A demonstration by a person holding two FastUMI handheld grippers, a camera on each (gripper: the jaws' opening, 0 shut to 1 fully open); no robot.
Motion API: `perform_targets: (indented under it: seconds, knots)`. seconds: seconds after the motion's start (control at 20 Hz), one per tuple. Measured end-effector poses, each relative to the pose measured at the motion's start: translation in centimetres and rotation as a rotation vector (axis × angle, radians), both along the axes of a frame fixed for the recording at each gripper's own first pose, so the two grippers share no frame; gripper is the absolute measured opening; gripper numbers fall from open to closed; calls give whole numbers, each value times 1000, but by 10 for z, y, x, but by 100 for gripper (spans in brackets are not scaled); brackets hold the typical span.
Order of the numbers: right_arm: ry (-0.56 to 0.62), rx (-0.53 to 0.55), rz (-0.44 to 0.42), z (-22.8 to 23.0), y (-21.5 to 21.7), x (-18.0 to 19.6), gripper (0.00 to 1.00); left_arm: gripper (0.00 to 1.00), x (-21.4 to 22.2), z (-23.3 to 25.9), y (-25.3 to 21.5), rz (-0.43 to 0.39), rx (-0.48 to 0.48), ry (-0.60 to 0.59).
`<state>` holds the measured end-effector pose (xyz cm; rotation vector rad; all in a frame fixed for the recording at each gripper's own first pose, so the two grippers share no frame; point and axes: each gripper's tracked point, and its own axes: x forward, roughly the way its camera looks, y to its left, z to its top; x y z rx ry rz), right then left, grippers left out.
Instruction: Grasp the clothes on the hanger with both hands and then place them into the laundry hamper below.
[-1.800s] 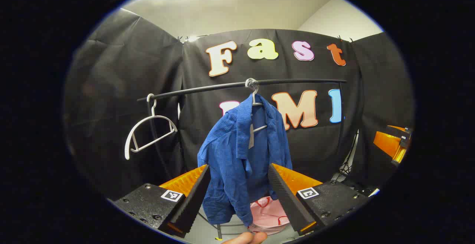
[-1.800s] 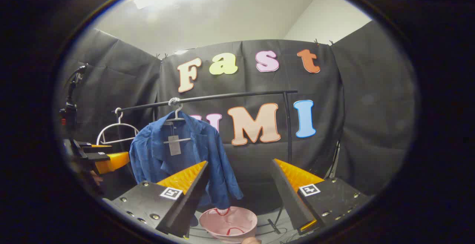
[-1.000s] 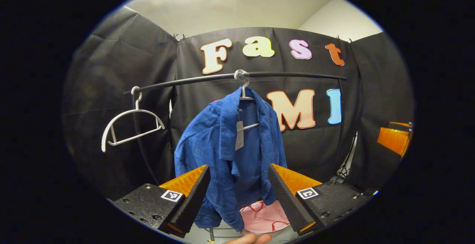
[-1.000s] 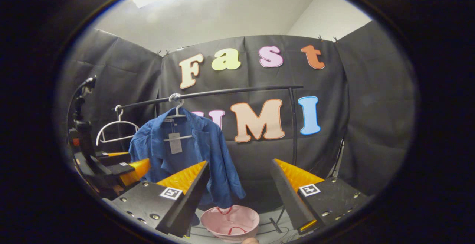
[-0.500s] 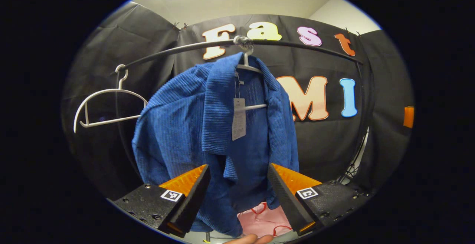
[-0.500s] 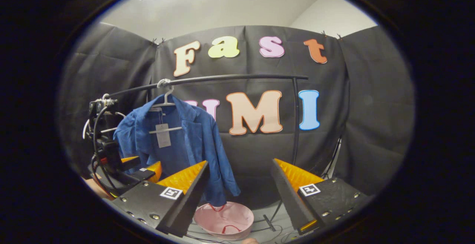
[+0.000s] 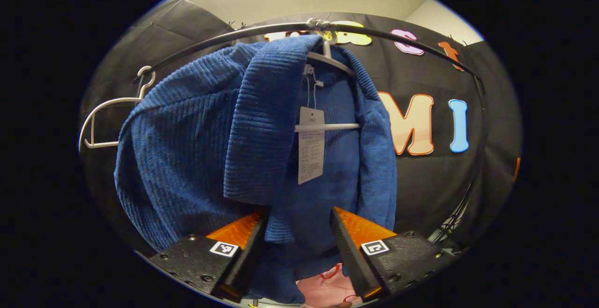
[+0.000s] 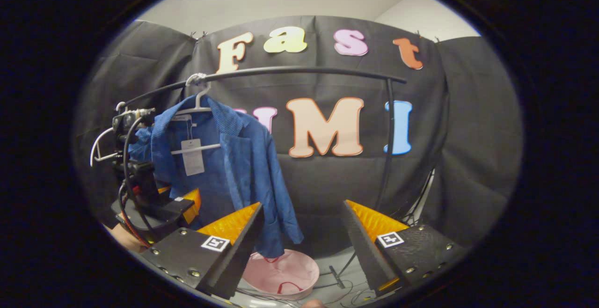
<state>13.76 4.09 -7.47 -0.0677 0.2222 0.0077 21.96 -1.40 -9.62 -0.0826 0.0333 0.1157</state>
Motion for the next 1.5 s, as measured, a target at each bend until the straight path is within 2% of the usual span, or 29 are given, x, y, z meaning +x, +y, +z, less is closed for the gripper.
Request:
perform_targets:
  seconds: [0.05,0.25,0.4,0.5,0.6,0.85,1.05,1.1,1.15,1.2,1.25,1.4,1.5]
  knots:
    - [0,2,20,-2,2,7,99,71,5,-1,8,31,1,5]
    - [-1,6,82,-9,7,34,99,54,20,2,16,69,38,20]
    - [-3,26,133,-13,18,60,99,27,20,7,36,119,40,23]
    - [3,35,166,-20,29,77,99,10,12,3,36,96,-18,44]
    - [12,54,201,-28,44,94,99,6,7,9,27,29,-67,27]
    - [50,54,296,-51,82,123,99,2,-19,10,24,-9,-35,64]
    - [79,81,379,-64,116,129,99,1,-43,30,21,-49,-15,43]
    - [86,88,394,-67,124,131,94,1,-49,36,19,-63,-20,36]
    - [92,96,409,-70,132,134,99,1,-53,42,17,-73,-26,28]
    - [98,99,413,-73,139,138,99,1,-58,49,16,-82,-30,24]
    - [104,95,405,-76,141,143,94,1,-64,53,15,-89,-32,24]
    - [133,72,358,-89,143,160,92,1,-79,66,12,-106,-39,28]
    - [165,59,319,-97,140,171,80,2,-88,73,7,-119,-38,24]
